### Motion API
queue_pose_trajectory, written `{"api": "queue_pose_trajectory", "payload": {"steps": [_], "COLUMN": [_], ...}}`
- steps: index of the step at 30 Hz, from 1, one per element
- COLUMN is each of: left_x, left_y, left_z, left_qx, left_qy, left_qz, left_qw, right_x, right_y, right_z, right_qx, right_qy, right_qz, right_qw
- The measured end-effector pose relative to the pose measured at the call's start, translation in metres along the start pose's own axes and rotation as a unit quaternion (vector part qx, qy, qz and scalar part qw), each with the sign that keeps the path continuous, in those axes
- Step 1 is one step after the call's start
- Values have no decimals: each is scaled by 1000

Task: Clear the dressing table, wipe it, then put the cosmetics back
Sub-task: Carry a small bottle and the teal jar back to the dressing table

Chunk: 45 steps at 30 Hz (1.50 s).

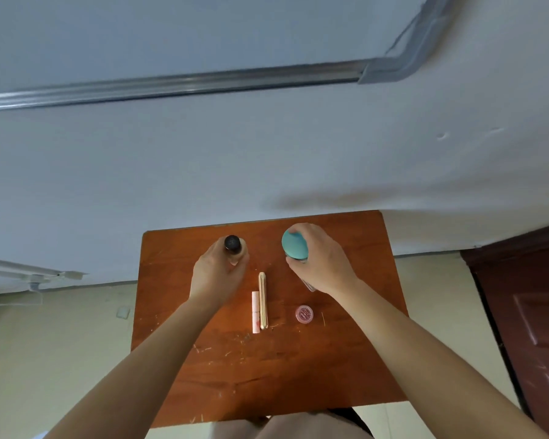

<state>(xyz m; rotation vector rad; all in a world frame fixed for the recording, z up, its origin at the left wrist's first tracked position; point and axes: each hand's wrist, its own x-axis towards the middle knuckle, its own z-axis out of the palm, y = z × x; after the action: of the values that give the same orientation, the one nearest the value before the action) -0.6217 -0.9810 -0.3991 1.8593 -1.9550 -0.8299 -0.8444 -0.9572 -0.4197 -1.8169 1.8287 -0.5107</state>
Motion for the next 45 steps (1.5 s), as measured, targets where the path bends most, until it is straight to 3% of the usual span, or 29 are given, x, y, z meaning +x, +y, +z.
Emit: {"api": "queue_pose_trajectory", "payload": {"steps": [5,9,14,21,28,35,45], "left_x": [-2,-6,-22,-95,-231,-418,-730], "left_y": [19,35,68,140,220,264,291], "left_z": [-53,-75,-63,-15,17,68,145], "left_qx": [23,8,-30,-47,-82,-123,-186], "left_qy": [44,49,-9,-132,-215,-273,-394], "left_qz": [94,193,290,427,534,608,626], "left_qw": [994,980,957,893,814,735,647], "right_x": [-20,-49,-122,-278,-443,-635,-934], "right_y": [-28,-48,-54,-51,-65,-83,-108], "right_z": [-32,-54,-67,-74,-90,-71,-27], "right_qx": [-24,-24,-56,-106,-111,-111,-135], "right_qy": [71,150,253,389,527,587,655], "right_qz": [-15,31,109,260,358,419,479], "right_qw": [997,988,960,878,763,684,569]}}
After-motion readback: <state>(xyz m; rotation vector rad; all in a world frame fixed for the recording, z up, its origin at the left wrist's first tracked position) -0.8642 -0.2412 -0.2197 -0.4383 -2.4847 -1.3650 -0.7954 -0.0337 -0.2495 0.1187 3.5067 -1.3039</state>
